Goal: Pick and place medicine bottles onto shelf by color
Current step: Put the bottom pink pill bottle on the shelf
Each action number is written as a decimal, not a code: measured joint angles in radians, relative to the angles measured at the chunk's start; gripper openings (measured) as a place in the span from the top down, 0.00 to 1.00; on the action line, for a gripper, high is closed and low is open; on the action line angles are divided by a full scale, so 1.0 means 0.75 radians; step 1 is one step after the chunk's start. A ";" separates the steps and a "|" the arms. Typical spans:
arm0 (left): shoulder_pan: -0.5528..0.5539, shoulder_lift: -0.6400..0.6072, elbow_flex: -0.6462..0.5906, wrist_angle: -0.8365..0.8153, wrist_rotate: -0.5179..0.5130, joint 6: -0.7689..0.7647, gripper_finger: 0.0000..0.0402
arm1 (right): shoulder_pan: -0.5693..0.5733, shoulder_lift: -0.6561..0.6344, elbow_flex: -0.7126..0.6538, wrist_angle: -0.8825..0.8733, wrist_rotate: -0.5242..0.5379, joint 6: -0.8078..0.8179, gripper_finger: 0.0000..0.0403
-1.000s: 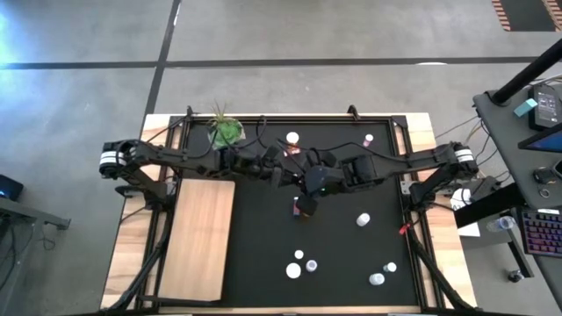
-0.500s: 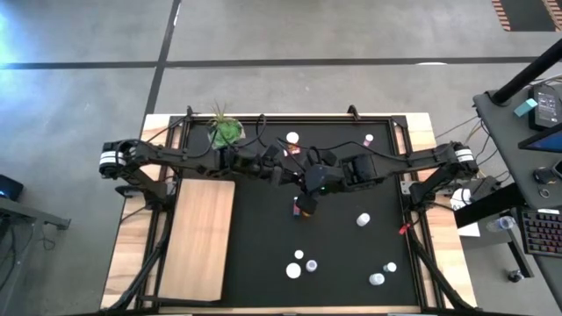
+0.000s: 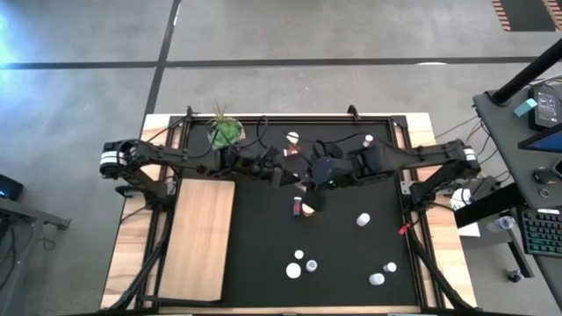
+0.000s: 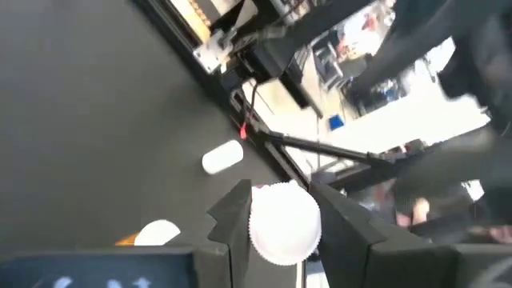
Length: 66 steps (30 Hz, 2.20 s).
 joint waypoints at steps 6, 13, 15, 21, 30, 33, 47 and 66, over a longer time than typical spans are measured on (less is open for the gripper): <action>0.000 -0.028 0.001 -0.278 0.322 0.026 0.77 | 0.000 -0.011 0.106 -0.232 0.001 -0.027 0.43; -0.015 -0.184 0.003 -0.797 0.424 0.112 0.76 | 0.000 -0.079 0.070 -0.333 0.001 -0.064 0.44; -0.029 -0.265 0.014 -0.924 0.384 0.133 0.76 | 0.000 -0.103 0.040 -0.337 0.001 -0.066 0.44; -0.115 -0.530 0.048 -1.319 -0.040 0.116 0.76 | 0.000 -0.174 -0.073 -0.324 0.120 -0.068 0.44; -0.309 -0.766 0.051 -2.058 -0.576 -0.268 0.76 | -0.001 -0.232 -0.205 -0.316 0.177 0.013 0.44; -0.332 -0.786 0.048 -2.182 -0.667 -0.364 0.76 | -0.001 -0.244 -0.238 -0.286 0.178 0.028 0.44; -0.409 -0.733 -0.105 -2.267 -0.732 -0.601 0.76 | -0.001 -0.251 -0.275 -0.265 0.179 0.071 0.44; -0.676 -0.874 -0.337 -2.145 -0.935 -0.991 0.76 | -0.001 -0.251 -0.275 -0.247 0.213 0.083 0.44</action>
